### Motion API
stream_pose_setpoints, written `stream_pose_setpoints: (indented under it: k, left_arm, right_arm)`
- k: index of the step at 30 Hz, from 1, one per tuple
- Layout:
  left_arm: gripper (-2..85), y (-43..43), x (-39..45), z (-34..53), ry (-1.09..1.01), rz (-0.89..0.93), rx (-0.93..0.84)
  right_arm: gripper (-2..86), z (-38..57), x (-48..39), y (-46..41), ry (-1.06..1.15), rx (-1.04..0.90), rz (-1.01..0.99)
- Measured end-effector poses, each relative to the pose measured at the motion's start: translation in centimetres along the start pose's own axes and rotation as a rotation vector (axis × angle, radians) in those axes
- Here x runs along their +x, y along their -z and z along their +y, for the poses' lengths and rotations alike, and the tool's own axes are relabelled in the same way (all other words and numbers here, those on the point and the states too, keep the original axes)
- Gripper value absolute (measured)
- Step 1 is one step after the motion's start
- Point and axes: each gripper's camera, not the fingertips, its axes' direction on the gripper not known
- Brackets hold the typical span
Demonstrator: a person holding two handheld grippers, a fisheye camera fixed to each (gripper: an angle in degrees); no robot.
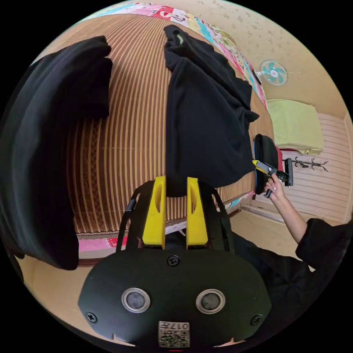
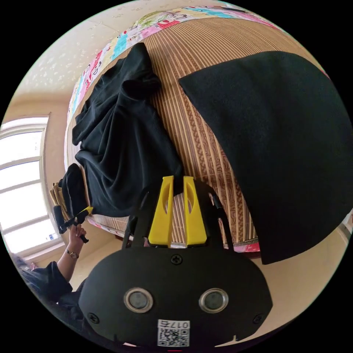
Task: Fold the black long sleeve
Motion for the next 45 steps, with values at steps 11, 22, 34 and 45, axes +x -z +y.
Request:
stream_pose_setpoints:
  k: [11,22,34,45]
  left_arm:
    - [2.9,10.4,-2.3,12.0,0.086,0.360,-0.142]
    - [3.2,17.3,-3.9,11.3,0.255,0.799,0.145]
    - [8.6,15.6,-2.4,-16.0,0.231,0.622,0.404]
    - [16.3,6.0,-1.8,-1.4,0.352,0.288,0.205]
  right_arm:
    - [2.6,14.3,3.1,10.8,-0.044,-0.193,-0.074]
    - [2.4,11.1,8.2,16.4,-0.352,0.172,-0.828]
    - [2.6,-18.0,-1.2,14.4,-0.421,0.350,-0.519]
    - [1.0,-15.6,-19.4,4.3,0.255,0.175,0.293]
